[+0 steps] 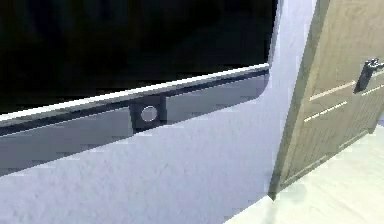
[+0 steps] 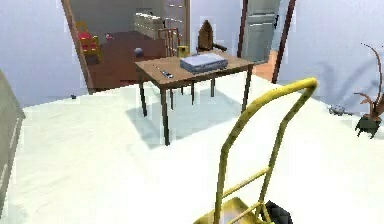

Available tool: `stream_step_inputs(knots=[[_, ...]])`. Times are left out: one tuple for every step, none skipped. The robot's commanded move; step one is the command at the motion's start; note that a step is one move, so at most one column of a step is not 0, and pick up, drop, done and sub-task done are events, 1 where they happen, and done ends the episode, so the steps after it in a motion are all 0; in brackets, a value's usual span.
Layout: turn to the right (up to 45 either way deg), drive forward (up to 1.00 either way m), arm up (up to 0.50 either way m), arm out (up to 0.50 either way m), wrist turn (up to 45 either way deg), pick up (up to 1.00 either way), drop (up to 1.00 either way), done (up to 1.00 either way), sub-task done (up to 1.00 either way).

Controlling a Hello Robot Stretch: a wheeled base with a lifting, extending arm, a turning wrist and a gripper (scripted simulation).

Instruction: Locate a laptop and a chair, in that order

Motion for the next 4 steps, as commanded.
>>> stream_step_inputs(knots=[[45.0,0.0,0.0,0.0,0.0,0.0,0.0,0.0,0.0],[9.0,0.0,0.0,0.0,0.0,0.0,0.0,0.0,0.0],[0.0,0.75,0.0,0.0,0.0,0.0,0.0,0.0,0.0],[3.0,0.0,0.0,0.0,0.0,0.0,0.0,0.0,0.0]])
